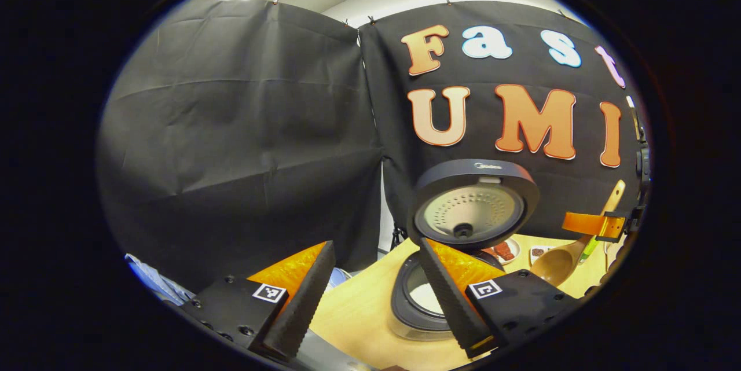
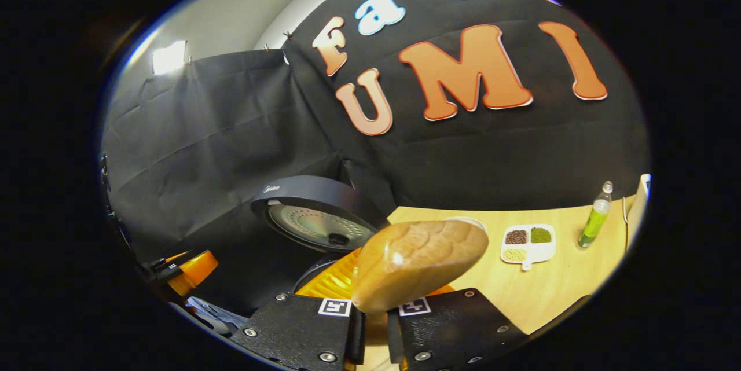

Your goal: Close the left gripper, press the button to open the rice cooker; take a wooden spoon from the chopstick holder with the right hand, scoop a spoonful of rice and pour it into the rice cooker, then put the wooden spoon back into the chopstick holder.

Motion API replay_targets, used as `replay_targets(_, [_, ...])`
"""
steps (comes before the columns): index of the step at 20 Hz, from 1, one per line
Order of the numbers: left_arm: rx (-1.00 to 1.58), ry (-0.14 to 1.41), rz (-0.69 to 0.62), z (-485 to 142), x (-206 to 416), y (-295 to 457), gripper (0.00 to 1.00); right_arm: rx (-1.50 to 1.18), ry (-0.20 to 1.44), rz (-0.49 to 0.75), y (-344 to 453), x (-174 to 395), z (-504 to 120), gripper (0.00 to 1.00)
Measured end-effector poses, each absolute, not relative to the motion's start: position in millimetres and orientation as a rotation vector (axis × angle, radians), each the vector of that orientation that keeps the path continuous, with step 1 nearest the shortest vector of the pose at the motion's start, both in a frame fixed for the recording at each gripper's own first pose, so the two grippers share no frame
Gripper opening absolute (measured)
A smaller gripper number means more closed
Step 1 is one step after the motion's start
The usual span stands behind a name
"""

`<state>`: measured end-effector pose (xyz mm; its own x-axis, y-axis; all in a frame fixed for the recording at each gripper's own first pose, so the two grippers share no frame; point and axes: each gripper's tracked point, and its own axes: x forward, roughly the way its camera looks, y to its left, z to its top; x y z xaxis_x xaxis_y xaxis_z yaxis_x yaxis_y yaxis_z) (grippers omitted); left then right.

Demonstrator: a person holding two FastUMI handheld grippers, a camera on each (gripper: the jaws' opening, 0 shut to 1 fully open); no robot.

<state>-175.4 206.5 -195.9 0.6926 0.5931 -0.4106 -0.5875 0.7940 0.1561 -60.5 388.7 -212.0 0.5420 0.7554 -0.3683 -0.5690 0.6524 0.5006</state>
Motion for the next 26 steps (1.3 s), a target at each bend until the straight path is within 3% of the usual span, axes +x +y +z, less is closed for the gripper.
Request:
replay_targets(16, [0.058, 0.470, 0.464, -193, -130, 59, 0.93, 0.351, 0.683, 0.404, 117, -64, -285, 0.10])
replay_targets(26, [0.100, 0.496, 0.373, -195, -118, 20, 0.90, 0.324, 0.738, 0.242, 51, -89, -336, 0.10])
